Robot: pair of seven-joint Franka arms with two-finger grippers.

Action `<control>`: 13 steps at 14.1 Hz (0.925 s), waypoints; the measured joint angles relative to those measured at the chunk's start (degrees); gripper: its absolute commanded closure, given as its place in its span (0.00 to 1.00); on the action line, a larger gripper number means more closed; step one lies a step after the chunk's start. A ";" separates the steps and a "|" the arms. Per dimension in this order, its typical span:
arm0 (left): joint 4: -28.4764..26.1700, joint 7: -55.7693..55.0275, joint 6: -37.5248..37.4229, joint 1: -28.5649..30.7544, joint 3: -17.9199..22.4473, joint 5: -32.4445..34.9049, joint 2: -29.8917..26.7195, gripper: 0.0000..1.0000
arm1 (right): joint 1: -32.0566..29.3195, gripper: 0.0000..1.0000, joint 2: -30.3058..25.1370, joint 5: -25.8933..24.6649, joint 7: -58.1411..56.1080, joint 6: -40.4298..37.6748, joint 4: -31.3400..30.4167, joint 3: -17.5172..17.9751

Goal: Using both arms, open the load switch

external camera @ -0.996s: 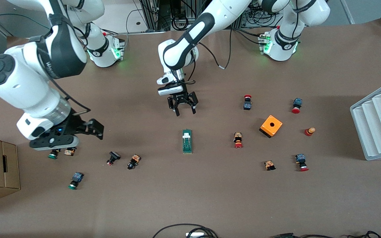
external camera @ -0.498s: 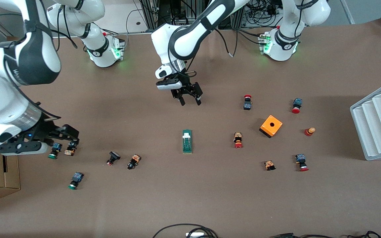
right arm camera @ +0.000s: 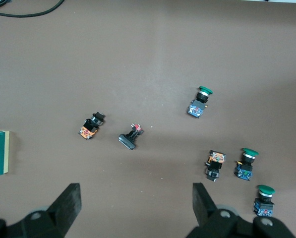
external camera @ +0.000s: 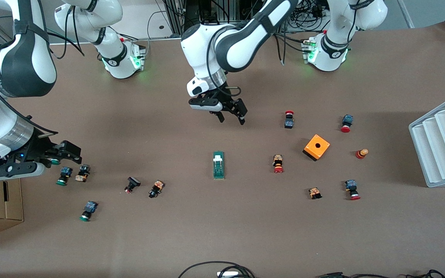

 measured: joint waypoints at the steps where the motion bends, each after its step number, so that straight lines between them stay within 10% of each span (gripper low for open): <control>1: 0.47 3.03 -0.93 1.21 0.00 -1.53 -0.81 0.00 | -0.55 0.00 -0.02 0.00 0.00 -0.64 0.02 -0.04; 13: 10.04 34.69 -12.07 20.79 0.26 -23.51 -5.69 0.00 | -4.48 0.00 0.18 -0.15 -0.88 -2.97 0.01 -0.75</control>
